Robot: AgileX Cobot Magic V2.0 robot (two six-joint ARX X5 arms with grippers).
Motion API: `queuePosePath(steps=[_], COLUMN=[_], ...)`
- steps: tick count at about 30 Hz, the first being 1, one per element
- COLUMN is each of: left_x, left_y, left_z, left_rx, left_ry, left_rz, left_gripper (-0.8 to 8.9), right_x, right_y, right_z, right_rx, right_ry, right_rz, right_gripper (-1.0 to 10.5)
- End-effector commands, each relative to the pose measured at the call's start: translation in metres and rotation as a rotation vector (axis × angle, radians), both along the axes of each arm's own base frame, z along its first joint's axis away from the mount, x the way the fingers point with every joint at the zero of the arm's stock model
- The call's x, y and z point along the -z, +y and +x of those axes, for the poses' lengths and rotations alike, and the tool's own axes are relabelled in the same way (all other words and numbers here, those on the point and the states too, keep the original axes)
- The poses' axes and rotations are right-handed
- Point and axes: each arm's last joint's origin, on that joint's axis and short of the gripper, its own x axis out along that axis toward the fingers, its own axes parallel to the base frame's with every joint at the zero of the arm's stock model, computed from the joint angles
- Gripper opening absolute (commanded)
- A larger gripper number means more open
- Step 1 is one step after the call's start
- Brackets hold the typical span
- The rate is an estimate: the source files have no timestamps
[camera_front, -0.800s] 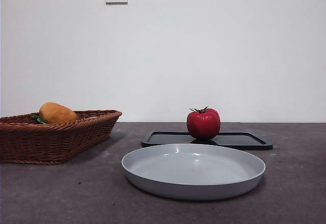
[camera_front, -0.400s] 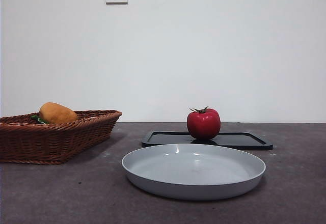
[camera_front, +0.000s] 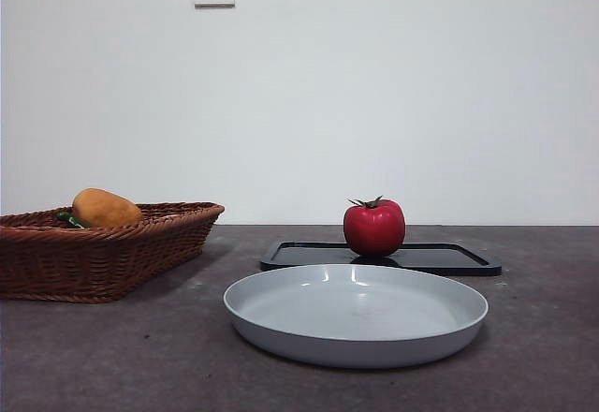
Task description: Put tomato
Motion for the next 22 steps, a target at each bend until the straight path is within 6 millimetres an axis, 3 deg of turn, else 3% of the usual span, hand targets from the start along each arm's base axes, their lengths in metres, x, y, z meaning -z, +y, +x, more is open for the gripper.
queuePosePath(steps=[1, 13, 17, 22], left_x=[0.006, 0.006, 0.006, 0.006], left_y=[0.000, 0.000, 0.000, 0.000], left_z=[0.000, 0.000, 0.000, 0.000], left_rx=[-0.004, -0.004, -0.005, -0.005], left_ry=[0.042, 0.042, 0.042, 0.042], left_rz=[-0.013, -0.013, -0.012, -0.012], left_gripper=[0.10, 0.10, 0.10, 0.10], right_x=[-0.003, -0.003, -0.010, -0.009], right_y=[0.001, 0.001, -0.006, -0.024], right_z=[0.001, 0.001, 0.001, 0.000], right_rx=[-0.005, -0.012, 0.030, 0.192], right_ry=[-0.010, -0.019, -0.193, -0.467], right_rz=[0.007, 0.002, -0.029, 0.085], right_gripper=[0.1, 0.1, 0.1, 0.1])
